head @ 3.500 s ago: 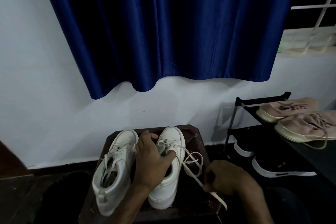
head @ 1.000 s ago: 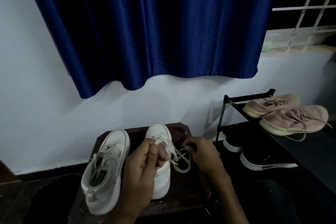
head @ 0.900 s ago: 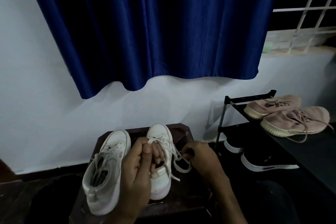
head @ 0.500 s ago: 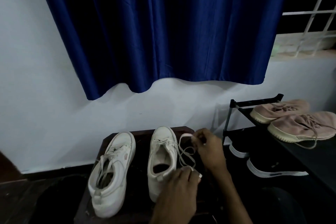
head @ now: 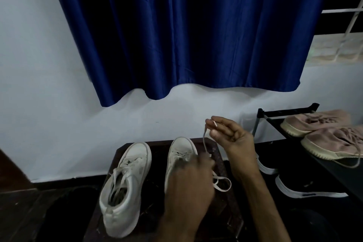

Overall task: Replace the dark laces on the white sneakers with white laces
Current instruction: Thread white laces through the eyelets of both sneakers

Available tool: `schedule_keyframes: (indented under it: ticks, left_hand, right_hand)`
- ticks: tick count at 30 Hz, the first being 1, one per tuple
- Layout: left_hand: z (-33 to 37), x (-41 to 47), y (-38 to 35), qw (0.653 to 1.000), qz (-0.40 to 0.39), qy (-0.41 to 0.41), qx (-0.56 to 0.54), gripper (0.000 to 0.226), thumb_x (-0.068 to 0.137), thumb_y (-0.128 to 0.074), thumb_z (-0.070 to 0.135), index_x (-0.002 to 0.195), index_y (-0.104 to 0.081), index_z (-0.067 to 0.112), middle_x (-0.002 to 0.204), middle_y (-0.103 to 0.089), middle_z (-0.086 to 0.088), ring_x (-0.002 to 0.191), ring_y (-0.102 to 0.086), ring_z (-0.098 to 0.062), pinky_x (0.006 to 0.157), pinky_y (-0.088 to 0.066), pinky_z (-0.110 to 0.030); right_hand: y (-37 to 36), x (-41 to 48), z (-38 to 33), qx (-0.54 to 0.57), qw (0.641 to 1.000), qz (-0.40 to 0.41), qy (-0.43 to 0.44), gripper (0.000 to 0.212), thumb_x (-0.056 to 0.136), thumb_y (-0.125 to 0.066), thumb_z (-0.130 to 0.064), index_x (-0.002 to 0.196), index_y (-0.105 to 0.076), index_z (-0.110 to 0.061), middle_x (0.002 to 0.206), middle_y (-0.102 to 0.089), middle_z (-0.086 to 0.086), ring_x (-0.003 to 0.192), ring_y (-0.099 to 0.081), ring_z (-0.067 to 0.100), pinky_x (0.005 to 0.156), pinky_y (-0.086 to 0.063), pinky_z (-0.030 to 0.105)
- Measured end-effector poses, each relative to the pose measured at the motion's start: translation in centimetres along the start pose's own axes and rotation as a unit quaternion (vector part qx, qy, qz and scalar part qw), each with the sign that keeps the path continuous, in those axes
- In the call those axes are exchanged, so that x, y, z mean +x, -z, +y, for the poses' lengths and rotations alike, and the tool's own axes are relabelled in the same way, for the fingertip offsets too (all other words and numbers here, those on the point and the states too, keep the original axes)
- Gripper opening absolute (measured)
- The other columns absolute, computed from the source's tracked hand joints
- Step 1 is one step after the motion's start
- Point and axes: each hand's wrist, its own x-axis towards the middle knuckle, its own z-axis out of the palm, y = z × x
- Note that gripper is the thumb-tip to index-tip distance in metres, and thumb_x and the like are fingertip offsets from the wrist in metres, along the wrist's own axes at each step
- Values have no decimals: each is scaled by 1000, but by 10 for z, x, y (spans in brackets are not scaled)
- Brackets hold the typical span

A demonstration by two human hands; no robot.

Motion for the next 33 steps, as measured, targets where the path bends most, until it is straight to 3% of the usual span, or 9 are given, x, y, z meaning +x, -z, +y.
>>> schedule_keyframes:
  ticks: [3,6,11,15,19,22,27,30,33]
  left_hand:
    - [-51,10,15,984,16,125,-125,16,93,-55,38,100,-58,24,95,-57,7,83,-58,-14,69,-49,-31]
    - [-79,7,-3,959,-74,191,-197,30,85,-66,45,107,-60,25,103,-59,8,95,-59,-11,77,-45,-28]
    - [-73,3,-20,969,-29,201,-139,22,91,-54,40,89,-64,20,87,-68,1,83,-63,-21,72,-46,-33]
    - [-76,2,-22,949,28,246,-193,26,91,-58,31,72,-61,14,67,-63,-1,69,-60,-24,58,-35,-33]
    - [-83,3,-23,925,24,279,-256,31,87,-63,24,59,-55,10,53,-52,0,60,-55,-23,55,-32,-33]
    - [-87,4,-22,900,3,302,-314,31,77,-58,36,67,-65,7,59,-63,-4,66,-62,-25,64,-49,-40]
    - [-86,5,-20,892,-2,308,-332,35,69,-50,40,73,-68,11,67,-68,-2,73,-64,-24,73,-51,-44]
    - [-85,3,-19,887,7,310,-341,34,70,-51,42,74,-70,14,68,-69,1,74,-64,-20,73,-51,-42]
    - [-86,3,-20,879,5,326,-348,25,77,-59,39,76,-71,18,70,-70,3,76,-65,-17,74,-52,-39]
  right_hand:
    - [-8,3,-6,-15,998,56,37,12,90,-62,-3,100,-69,-6,93,-75,7,88,-71,20,66,-57,26]
    - [-13,12,-11,-76,993,65,64,7,92,-63,-11,91,-69,-13,94,-72,-3,87,-64,12,68,-55,28]
    - [-30,23,-5,-105,986,-124,-39,10,96,-55,-6,95,-65,-6,87,-72,11,78,-66,23,72,-55,36]
    - [-32,27,36,-365,900,-240,-9,13,87,-69,-11,88,-77,-21,80,-74,-8,72,-65,-1,71,-50,20]
    - [-33,26,45,-432,868,-244,-15,9,78,-78,-18,82,-77,-26,70,-70,-18,71,-64,-7,67,-43,8]
    - [-33,31,44,-455,858,-232,-43,8,74,-81,-26,77,-76,-31,69,-71,-17,71,-66,-3,68,-53,21]
    - [-36,30,42,-437,865,-237,-62,5,74,-77,-23,76,-73,-21,73,-72,-8,70,-66,3,73,-56,28]
    - [-41,24,36,-442,860,-251,-44,5,80,-73,-22,81,-72,-18,76,-70,-9,68,-59,-8,66,-43,6]
    - [-43,18,28,-475,835,-278,-24,8,84,-71,-23,85,-72,-15,76,-65,-12,63,-52,-19,61,-34,-3]
